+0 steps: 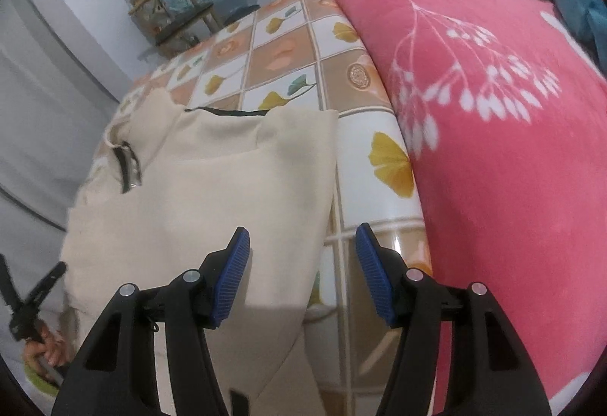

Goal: Fold large clothes

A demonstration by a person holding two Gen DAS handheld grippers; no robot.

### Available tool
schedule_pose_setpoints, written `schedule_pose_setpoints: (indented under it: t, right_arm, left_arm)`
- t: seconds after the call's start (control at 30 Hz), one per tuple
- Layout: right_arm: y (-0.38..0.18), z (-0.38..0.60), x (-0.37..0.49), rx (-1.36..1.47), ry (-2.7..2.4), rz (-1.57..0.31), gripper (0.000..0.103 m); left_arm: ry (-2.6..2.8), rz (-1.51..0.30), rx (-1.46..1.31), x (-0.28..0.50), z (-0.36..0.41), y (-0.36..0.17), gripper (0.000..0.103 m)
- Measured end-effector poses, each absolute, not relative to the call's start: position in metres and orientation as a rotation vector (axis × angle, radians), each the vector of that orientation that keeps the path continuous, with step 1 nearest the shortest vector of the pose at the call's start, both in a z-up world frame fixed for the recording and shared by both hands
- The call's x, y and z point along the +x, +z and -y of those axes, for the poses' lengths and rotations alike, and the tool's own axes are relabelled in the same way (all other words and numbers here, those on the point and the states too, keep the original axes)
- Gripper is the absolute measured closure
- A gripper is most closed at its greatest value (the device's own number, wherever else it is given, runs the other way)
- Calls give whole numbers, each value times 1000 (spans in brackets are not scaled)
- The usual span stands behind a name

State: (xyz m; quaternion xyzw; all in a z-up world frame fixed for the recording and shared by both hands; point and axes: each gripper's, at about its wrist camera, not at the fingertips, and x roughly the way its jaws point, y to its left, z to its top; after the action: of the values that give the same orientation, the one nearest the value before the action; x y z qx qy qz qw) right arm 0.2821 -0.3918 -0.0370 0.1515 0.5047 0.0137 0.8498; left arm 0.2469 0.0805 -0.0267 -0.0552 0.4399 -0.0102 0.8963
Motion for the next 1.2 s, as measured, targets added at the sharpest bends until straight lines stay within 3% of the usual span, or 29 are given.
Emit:
schedule_pose_setpoints:
  t: [0.07,0.13,0.17,0.4,0.87,0.93,1.07,1.2]
  right_arm:
    - [-41,391,288,302,20,-1068,59]
    - [-43,391,292,294,20,-1064,75]
    - [-44,391,294,290,18,-1066,93]
    - [-26,391,284,243,-41,-964,101]
    - [-14,402,272,224,-77,-953,101]
    - [-10,399,265,215,-55,-961,99]
    - [0,390,243,197,-14,-968,78]
    - [10,375,212,151,50,-969,76]
  left_arm:
    - [-18,-904,-102,243,-80,-28,97]
    - [-17,-900,-97,242,-78,-28,97]
    - [-17,-899,-100,240,-78,-27,97]
    - [-46,-822,-94,236,-74,-4,97]
    - [12,-913,-89,251,-78,-37,96]
    - [15,-916,-84,251,-78,-37,92]
    - [27,-884,-109,244,-86,-25,89]
    - [-46,-837,-164,230,-88,-4,83]
